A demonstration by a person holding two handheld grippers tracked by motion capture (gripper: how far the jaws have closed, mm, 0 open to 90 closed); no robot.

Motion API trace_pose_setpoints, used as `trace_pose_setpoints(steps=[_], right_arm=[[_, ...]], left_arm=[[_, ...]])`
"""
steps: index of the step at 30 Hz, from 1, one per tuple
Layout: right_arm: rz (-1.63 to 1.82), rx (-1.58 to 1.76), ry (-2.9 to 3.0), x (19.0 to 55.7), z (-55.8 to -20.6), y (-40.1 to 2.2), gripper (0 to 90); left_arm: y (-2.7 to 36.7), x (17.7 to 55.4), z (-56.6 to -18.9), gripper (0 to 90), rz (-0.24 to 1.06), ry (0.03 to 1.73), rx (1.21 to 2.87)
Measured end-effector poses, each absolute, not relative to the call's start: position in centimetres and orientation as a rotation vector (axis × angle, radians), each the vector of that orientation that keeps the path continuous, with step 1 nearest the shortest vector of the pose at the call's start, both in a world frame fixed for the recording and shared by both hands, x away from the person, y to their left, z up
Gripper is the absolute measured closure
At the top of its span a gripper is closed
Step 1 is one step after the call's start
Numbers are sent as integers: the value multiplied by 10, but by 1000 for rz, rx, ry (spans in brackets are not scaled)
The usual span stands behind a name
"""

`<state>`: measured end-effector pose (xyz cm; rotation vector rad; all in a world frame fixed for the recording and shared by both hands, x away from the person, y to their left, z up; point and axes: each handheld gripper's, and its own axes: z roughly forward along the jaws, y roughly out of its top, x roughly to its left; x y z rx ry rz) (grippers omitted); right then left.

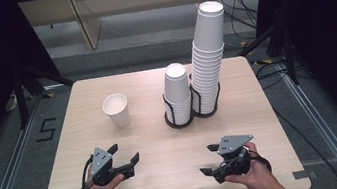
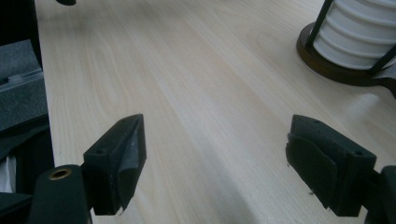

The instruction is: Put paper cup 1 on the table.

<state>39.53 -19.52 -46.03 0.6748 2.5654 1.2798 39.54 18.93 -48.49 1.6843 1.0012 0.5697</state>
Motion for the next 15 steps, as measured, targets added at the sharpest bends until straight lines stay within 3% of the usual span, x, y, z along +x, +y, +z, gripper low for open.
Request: trace_pose_setpoints(steps=[15], right_arm=[[1291,731,2524,397,-459,-200,206]], left_arm=[[178,366,-488,144,530,935,1715]])
